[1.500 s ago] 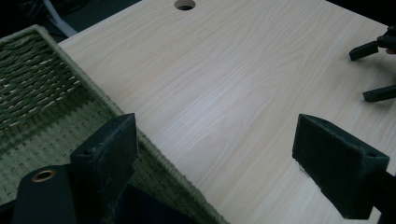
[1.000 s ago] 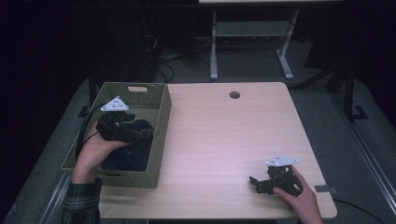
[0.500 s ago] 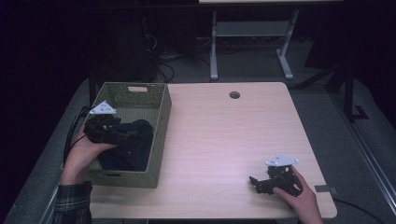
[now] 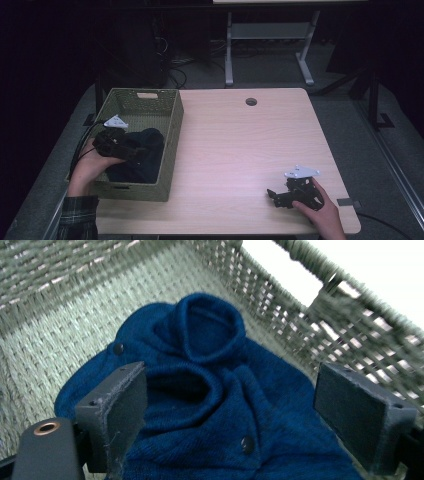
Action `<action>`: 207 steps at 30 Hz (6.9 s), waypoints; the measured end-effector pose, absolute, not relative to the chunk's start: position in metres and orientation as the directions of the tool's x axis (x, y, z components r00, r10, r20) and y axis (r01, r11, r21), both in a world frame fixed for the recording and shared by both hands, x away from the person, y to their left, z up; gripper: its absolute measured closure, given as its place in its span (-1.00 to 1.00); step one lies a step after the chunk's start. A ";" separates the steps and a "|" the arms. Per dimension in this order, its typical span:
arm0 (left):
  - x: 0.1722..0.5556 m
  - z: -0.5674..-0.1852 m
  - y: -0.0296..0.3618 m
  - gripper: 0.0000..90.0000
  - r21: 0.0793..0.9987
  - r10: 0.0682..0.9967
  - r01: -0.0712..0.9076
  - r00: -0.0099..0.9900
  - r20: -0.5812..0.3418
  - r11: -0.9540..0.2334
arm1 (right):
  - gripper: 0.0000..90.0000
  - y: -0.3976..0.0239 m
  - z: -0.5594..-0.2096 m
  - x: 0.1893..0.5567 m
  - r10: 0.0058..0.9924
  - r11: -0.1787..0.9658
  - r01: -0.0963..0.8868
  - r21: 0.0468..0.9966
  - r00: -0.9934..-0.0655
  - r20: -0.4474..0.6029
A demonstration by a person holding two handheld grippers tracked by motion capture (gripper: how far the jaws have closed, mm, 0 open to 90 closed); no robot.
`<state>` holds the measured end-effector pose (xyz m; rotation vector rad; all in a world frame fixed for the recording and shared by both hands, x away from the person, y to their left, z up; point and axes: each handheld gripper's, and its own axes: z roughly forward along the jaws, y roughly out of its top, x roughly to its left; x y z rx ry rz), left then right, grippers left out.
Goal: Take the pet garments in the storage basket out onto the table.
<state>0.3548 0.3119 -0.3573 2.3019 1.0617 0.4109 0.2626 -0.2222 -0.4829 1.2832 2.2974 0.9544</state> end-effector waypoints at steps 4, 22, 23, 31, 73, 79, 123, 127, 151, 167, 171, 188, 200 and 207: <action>0.357 -0.365 0.311 -0.69 0.586 0.764 0.605 0.644 0.037 -0.539 | -1.00 -0.222 -0.483 0.263 0.845 0.366 0.616 0.697 -0.534 0.028; 0.371 -0.401 0.300 -0.69 0.453 0.716 0.634 0.698 0.015 -0.627 | -1.00 -0.222 -0.483 0.263 0.846 0.365 0.616 0.698 -0.533 0.028; 0.371 -0.403 0.299 -0.69 0.450 0.715 0.634 0.698 0.015 -0.629 | -1.00 -0.222 -0.483 0.263 0.845 0.366 0.616 0.697 -0.533 0.028; 0.375 -0.416 0.297 -0.69 0.410 0.704 0.645 0.710 -0.009 -0.645 | -1.00 -0.222 -0.483 0.263 0.846 0.365 0.617 0.697 -0.533 0.028; 0.370 -0.368 0.335 0.53 0.663 0.770 0.638 0.622 -0.143 -0.392 | -1.00 -0.222 -0.483 0.263 0.845 0.366 0.616 0.697 -0.533 0.028; 0.364 -0.349 0.340 0.53 0.736 0.769 0.590 0.621 -0.152 -0.331 | -1.00 -0.222 -0.483 0.263 0.846 0.365 0.617 0.697 -0.533 0.029; 0.364 -0.238 0.268 0.53 0.867 0.626 0.356 0.777 -0.068 -0.348 | -1.00 -0.222 -0.483 0.263 0.846 0.363 0.619 0.696 -0.532 0.032; 0.365 -0.236 0.252 0.53 0.873 0.596 0.343 0.799 -0.078 -0.346 | -1.00 -0.222 -0.483 0.263 0.846 0.363 0.620 0.696 -0.532 0.033; 0.375 -0.251 0.153 0.53 0.854 0.425 0.286 0.901 -0.086 -0.434 | -1.00 -0.222 -0.483 0.263 0.846 0.362 0.619 0.697 -0.532 0.032; 0.382 -0.288 0.100 0.53 0.816 0.358 0.297 0.926 -0.120 -0.495 | -1.00 -0.222 -0.483 0.263 0.846 0.362 0.619 0.697 -0.532 0.032; 0.385 -0.297 0.087 0.53 0.801 0.356 0.299 0.927 -0.115 -0.519 | -1.00 -0.222 -0.483 0.263 0.846 0.362 0.619 0.697 -0.532 0.032; 0.395 -0.353 0.031 0.53 0.709 0.338 0.329 0.931 -0.135 -0.624 | -1.00 -0.222 -0.483 0.263 0.846 0.363 0.618 0.698 -0.533 0.031; 0.404 -0.393 -0.002 0.52 0.650 0.340 0.354 0.928 -0.153 -0.673 | -1.00 -0.222 -0.483 0.262 0.847 0.360 0.622 0.696 -0.530 0.036; 0.409 -0.420 -0.019 0.52 0.616 0.341 0.358 0.928 -0.150 -0.702 | -1.00 -0.222 -0.483 0.263 0.846 0.361 0.617 0.700 -0.532 0.033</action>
